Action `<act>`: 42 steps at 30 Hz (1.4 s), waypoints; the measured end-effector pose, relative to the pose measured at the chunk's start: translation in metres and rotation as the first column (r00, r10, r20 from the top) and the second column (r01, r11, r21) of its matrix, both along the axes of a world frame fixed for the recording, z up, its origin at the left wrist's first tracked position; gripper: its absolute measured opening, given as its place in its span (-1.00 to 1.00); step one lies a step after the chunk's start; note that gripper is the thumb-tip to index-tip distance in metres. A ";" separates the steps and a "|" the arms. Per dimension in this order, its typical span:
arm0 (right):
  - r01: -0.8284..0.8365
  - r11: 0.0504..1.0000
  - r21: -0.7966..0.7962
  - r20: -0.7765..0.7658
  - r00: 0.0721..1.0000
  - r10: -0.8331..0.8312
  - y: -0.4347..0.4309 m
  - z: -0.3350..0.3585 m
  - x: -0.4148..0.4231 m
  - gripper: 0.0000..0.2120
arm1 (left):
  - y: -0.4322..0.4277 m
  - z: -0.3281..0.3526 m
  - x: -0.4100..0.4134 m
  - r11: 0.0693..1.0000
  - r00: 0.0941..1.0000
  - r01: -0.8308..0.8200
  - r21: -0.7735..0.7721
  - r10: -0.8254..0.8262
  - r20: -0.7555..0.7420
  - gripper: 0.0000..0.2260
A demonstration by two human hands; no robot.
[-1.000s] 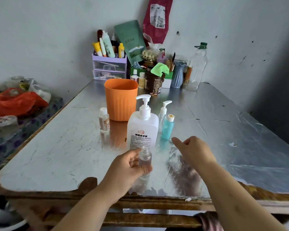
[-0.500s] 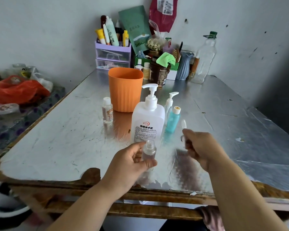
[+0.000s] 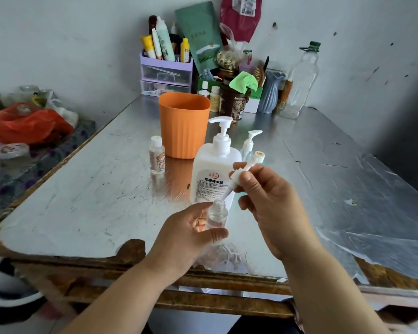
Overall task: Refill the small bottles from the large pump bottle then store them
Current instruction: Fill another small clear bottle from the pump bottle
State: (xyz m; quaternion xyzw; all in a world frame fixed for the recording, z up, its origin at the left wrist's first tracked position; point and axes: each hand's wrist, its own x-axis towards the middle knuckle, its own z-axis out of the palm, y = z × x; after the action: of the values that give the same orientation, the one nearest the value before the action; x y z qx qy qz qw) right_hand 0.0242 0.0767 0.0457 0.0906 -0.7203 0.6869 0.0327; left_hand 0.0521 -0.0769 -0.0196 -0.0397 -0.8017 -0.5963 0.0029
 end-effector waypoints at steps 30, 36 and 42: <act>-0.113 0.795 0.597 -0.006 0.989 0.145 0.003 0.001 0.003 -0.92 | -0.004 0.002 -0.011 0.997 0.997 0.073 0.016 -0.072 -0.034 -0.62; -0.014 0.832 0.554 -0.042 0.998 0.044 0.001 -0.004 0.004 -0.83 | -0.004 0.004 -0.013 0.996 0.994 0.090 0.006 -0.089 -0.060 -0.60; -0.014 0.812 0.583 -0.033 0.999 0.040 -0.004 -0.004 0.010 -0.74 | -0.004 -0.001 -0.011 0.997 0.994 0.078 0.008 -0.077 -0.076 -0.64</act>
State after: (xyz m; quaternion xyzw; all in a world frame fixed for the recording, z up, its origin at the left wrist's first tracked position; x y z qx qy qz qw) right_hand 0.0339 0.0728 0.0422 0.1213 -0.8937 0.4318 0.0094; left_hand 0.0411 -0.0811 -0.0203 -0.0931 -0.7958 -0.5983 0.0101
